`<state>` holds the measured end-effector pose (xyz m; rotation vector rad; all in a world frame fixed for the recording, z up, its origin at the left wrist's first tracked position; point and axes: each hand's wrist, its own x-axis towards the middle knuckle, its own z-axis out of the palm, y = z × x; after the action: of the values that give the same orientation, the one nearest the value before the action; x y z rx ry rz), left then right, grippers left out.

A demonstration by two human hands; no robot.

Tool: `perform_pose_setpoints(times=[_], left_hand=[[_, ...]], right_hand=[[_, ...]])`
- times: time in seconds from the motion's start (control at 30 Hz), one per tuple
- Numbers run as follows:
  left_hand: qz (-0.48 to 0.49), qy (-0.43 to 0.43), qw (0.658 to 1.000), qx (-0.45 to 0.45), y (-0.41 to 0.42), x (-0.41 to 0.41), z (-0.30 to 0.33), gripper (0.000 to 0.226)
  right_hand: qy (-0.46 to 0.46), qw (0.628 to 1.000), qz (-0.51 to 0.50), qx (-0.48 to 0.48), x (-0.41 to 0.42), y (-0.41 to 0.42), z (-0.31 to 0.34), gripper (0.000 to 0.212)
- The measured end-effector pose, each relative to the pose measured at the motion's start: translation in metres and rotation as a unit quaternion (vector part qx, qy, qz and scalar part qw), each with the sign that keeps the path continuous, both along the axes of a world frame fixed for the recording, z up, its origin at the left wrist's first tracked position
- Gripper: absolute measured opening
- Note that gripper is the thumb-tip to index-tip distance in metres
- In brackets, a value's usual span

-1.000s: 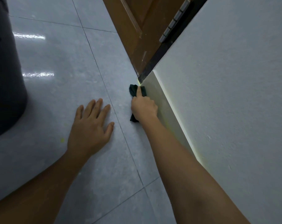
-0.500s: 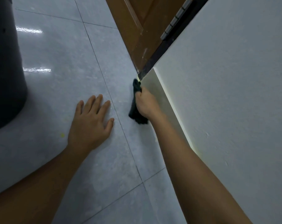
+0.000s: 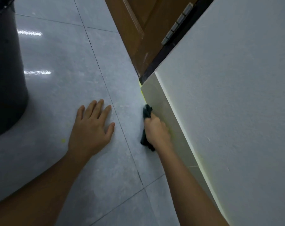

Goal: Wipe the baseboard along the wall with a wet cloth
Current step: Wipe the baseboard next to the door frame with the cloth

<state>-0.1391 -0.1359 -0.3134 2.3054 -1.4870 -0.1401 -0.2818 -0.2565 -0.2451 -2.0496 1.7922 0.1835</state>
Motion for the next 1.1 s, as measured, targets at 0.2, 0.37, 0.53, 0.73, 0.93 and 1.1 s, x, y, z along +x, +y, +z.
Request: perform_pose_setpoints(times=[0.2, 0.37, 0.53, 0.73, 0.93, 1.1], left_hand=[[0.003, -0.004, 1.0, -0.009, -0.005, 0.006, 0.001, 0.065], [0.007, -0.004, 1.0, -0.003, -0.002, 0.003, -0.001, 0.065], [0.011, -0.004, 1.0, -0.001, -0.002, 0.001, 0.001, 0.065], [0.003, -0.005, 1.0, 0.009, -0.003, 0.002, 0.0, 0.066], [0.001, 0.0, 1.0, 0.009, 0.001, -0.004, -0.003, 0.066], [0.006, 0.003, 1.0, 0.004, -0.005, 0.0, 0.002, 0.066]], right_hand=[[0.086, 0.993, -0.02, 0.075, -0.067, 0.037, 0.029, 0.028], [0.086, 0.99, 0.092, -0.056, -0.019, 0.019, 0.049, 0.035], [0.075, 0.983, 0.144, -0.091, 0.067, -0.033, 0.008, 0.052], [0.017, 0.998, 0.055, -0.017, 0.057, -0.039, 0.002, 0.054], [0.014, 1.0, 0.022, -0.017, 0.003, -0.005, -0.003, 0.051], [0.04, 0.994, 0.075, -0.062, 0.056, -0.044, 0.0, 0.043]])
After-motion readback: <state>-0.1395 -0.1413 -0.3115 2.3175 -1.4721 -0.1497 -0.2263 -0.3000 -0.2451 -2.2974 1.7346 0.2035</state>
